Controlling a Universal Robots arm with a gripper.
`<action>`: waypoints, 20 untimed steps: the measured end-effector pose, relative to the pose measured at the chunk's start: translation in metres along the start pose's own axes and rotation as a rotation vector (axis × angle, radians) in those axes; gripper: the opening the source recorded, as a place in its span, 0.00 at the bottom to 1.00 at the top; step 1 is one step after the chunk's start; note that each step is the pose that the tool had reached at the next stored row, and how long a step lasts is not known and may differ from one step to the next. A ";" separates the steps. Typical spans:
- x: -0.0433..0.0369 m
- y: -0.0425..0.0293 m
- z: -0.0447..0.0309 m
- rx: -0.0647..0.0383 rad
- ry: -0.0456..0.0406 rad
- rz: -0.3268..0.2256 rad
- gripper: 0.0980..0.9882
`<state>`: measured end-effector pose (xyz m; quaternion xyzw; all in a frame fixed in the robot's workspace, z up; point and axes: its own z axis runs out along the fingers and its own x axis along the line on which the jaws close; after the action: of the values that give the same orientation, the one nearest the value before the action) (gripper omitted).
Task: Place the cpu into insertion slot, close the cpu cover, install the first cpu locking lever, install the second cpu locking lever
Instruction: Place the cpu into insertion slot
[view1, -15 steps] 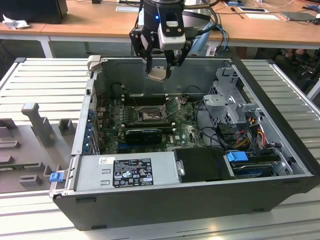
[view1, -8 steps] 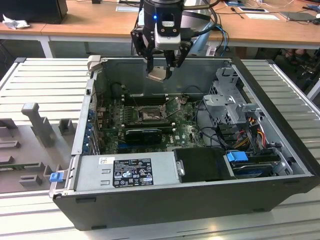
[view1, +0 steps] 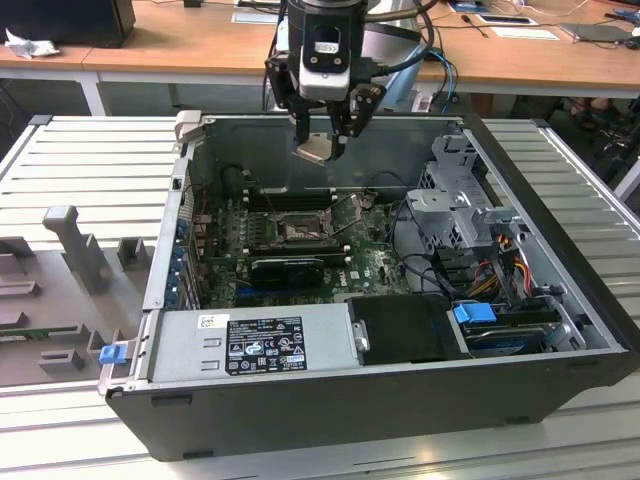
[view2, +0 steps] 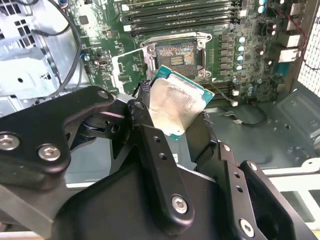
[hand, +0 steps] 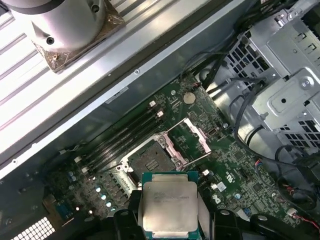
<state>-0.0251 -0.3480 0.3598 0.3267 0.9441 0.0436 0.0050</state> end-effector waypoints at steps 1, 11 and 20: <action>0.0000 0.0000 0.0000 0.000 -0.0014 0.015 0.48; 0.0000 -0.0001 0.0011 -0.004 -0.0165 0.192 0.48; 0.0009 -0.0009 0.0015 -0.005 -0.0233 0.271 0.48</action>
<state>-0.0264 -0.3480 0.3583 0.4518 0.8910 0.0425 0.0109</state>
